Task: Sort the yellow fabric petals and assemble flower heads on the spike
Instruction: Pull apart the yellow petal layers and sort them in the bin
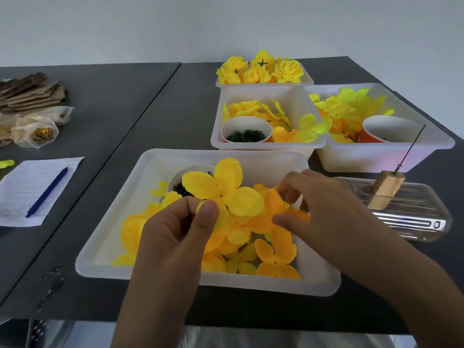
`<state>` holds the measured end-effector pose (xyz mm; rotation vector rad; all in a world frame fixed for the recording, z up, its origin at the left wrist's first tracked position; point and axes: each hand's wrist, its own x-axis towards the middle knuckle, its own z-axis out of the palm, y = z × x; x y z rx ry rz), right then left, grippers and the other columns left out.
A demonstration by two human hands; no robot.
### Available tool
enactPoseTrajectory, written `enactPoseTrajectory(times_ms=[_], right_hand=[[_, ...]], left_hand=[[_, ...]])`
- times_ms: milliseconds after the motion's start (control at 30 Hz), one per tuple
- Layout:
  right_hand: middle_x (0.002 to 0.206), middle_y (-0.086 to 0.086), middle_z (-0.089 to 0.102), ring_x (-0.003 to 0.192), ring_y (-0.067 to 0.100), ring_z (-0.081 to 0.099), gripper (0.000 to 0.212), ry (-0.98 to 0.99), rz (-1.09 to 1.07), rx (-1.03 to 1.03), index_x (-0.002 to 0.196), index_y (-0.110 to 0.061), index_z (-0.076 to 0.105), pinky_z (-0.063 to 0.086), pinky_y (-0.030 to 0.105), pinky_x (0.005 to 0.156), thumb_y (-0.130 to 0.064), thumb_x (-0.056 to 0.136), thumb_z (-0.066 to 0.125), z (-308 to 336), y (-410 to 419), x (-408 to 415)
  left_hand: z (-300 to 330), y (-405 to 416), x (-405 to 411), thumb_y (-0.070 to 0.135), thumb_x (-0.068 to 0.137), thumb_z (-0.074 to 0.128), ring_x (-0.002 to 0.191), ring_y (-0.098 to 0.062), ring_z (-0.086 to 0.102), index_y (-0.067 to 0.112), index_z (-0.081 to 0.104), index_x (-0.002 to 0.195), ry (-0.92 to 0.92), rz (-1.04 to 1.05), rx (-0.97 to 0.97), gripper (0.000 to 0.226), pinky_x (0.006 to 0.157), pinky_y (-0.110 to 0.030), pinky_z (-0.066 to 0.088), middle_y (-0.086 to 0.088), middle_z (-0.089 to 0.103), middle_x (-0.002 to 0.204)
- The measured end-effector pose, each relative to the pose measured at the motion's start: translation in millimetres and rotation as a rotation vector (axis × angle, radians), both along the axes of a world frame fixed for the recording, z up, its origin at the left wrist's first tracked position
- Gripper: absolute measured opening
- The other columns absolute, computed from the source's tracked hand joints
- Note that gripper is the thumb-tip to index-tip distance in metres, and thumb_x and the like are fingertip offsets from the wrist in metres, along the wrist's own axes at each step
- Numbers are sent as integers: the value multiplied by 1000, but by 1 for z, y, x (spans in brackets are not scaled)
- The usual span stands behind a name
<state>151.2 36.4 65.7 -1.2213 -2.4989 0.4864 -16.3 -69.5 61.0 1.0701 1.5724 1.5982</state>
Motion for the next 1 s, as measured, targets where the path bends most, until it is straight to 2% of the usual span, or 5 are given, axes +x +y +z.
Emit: enactPoseTrajectory(times_ms=[133, 233, 333, 467, 1000], right_hand=[[88, -17, 57, 80, 0, 54, 22, 76, 2, -68, 88, -36, 57, 41, 15, 65, -54, 86, 45, 1, -1, -2], [78, -8, 66, 65, 6, 59, 46, 460, -30, -183, 86, -27, 65, 43, 16, 55, -58, 88, 32, 3, -7, -5], [64, 1, 66, 51, 9, 54, 53, 678, 121, -637, 78, -17, 70, 42, 15, 48, -64, 74, 47, 7, -13, -7], [58, 5, 55, 52, 15, 47, 38, 724, 158, -856, 81, -16, 73, 42, 21, 50, -50, 64, 74, 5, -10, -9], [68, 16, 50, 59, 24, 38, 58, 771, 242, -794, 75, -11, 69, 38, 25, 52, -66, 57, 75, 6, -19, -7]], left_hand=[[-5, 4, 4, 48, 83, 59, 49, -2, 38, 29, 58, 56, 78, 0, 37, 33, 47, -10, 33, 14, 41, 48], [-7, 6, 6, 46, 84, 56, 50, -2, 37, 23, 56, 59, 90, 9, 57, 33, 47, -12, 33, 12, 41, 50], [-8, 7, 8, 45, 81, 53, 51, -2, 37, 23, 57, 60, 89, -10, 59, 30, 47, -13, 33, 11, 43, 51], [-6, 6, 11, 44, 82, 54, 53, -3, 39, 25, 60, 62, 64, -65, 72, 28, 48, -15, 36, 11, 46, 53], [-1, 3, 18, 43, 82, 55, 50, 0, 42, 29, 62, 61, 6, -152, 93, 27, 49, -9, 36, 14, 48, 52]])
